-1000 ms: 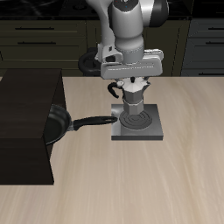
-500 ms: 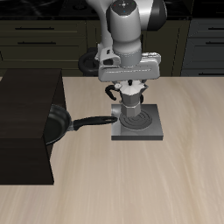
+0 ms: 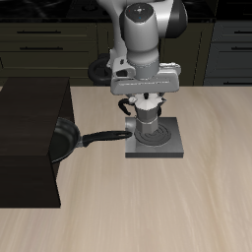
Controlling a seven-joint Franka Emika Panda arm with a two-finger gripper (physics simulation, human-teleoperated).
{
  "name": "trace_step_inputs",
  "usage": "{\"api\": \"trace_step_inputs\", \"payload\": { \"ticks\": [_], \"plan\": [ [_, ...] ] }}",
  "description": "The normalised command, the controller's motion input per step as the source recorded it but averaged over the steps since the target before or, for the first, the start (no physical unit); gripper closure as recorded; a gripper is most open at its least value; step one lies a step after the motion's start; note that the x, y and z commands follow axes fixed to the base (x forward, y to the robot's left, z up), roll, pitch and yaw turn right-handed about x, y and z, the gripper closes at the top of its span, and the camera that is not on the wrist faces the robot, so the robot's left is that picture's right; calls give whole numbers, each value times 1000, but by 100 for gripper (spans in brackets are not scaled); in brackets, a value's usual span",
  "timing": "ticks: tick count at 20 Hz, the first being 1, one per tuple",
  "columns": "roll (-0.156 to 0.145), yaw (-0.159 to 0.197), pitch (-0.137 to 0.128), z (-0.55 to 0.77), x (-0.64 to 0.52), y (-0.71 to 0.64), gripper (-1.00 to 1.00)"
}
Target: Place the moka pot on the stove and turn on the stove
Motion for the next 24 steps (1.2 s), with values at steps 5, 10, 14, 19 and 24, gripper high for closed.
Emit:
{"api": "trace_step_inputs", "payload": {
  "ticks": [5,10,14,19,24],
  "plan": [
    [9,4,22,-106,32,37,100],
    [-12,-5,30,-149,106,-50,100],
    [0,29,-1,-84,39,44,100],
    [2,8,28,-147,32,16,100],
    [10,22,23,-144,-58,83,100]
  ]
}}
